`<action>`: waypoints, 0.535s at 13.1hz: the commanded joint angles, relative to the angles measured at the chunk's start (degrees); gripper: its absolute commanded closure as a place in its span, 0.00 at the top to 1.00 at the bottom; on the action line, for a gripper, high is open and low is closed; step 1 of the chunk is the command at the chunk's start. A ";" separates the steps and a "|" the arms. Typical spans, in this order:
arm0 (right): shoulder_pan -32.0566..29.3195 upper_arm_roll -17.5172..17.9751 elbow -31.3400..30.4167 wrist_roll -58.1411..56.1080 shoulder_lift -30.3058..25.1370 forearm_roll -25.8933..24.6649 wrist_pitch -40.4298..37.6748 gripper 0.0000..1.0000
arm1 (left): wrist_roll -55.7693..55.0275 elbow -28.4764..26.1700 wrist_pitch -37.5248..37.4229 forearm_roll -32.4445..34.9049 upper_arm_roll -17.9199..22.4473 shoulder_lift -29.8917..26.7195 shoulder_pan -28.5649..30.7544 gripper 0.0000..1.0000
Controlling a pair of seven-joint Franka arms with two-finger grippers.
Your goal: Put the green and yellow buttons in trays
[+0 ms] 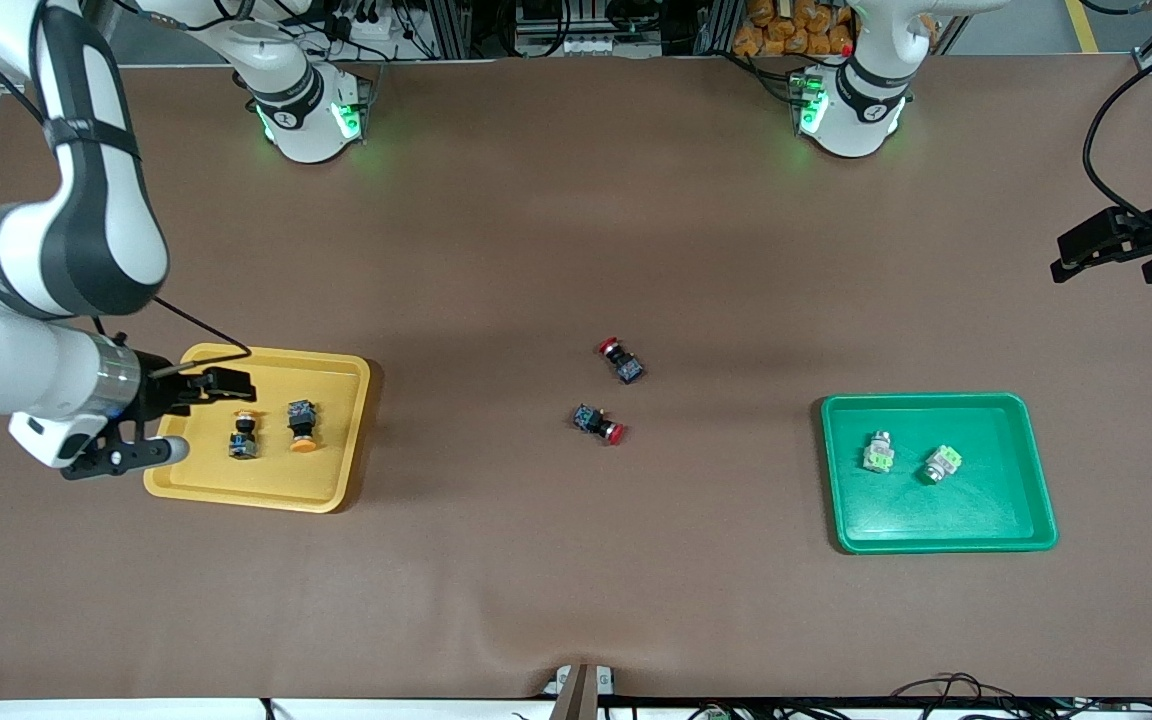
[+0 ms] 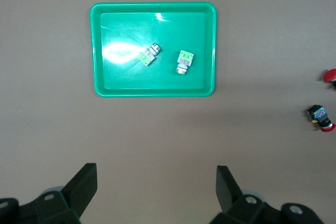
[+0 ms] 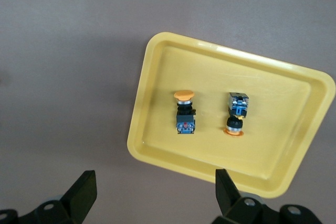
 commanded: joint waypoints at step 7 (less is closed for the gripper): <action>0.92 0.45 1.34 1.46 -10.38 -4.95 -8.34 1.00 | 1.19 0.97 -0.95 -1.21 -0.10 0.28 0.16 1.00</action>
